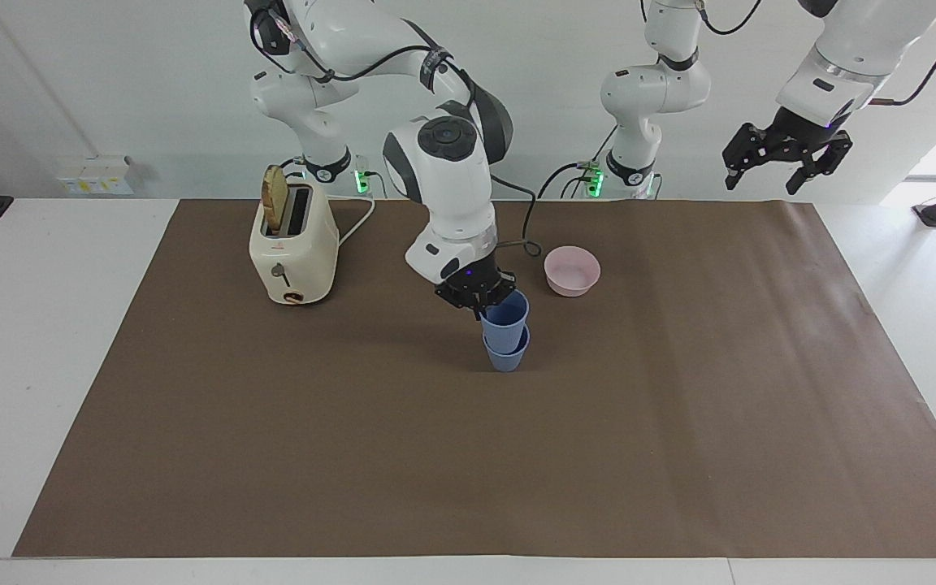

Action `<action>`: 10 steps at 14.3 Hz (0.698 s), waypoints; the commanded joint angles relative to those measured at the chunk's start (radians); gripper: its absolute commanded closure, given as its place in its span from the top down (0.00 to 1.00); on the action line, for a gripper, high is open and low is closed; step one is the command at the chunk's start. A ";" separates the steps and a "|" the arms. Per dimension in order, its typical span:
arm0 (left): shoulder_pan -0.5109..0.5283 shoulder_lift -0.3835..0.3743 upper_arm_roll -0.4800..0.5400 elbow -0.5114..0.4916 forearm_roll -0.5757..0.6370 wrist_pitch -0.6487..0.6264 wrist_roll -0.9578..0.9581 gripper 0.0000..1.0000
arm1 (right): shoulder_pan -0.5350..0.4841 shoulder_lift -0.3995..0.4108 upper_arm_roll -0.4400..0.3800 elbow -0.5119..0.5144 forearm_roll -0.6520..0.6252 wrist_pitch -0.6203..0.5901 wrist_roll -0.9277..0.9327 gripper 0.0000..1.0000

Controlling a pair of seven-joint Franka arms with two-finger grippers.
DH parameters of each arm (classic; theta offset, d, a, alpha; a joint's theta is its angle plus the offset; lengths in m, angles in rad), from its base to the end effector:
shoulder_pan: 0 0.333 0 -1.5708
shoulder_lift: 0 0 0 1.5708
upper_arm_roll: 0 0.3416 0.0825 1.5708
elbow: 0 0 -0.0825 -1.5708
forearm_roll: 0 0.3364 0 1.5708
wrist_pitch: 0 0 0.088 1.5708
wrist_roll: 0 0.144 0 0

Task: Stack blue cups with both arms
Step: 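Lower the held cup into the placed cup and open the right gripper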

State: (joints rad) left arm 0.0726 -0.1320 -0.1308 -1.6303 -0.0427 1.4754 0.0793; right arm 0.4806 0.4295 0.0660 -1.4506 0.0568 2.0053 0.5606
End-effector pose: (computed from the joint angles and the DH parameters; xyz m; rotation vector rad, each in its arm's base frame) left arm 0.4500 -0.0375 0.6426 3.1081 -0.2175 -0.0370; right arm 0.5718 0.3455 0.4543 -3.0051 0.0637 -0.0980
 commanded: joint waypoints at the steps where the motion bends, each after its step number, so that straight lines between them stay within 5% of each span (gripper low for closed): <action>1: 0.015 -0.032 -0.007 -0.034 -0.011 -0.001 0.008 1.00 | 0.000 0.028 0.005 0.012 -0.008 0.029 -0.016 0.00; 10: 0.015 -0.032 -0.006 -0.034 -0.011 -0.001 0.008 1.00 | 0.003 0.044 0.006 -0.011 -0.009 0.039 -0.019 0.00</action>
State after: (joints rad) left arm 0.0726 -0.1327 -0.1308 -1.6307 -0.0427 1.4754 0.0793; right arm 0.4872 0.4693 0.0683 -1.4556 0.0568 2.0222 0.5605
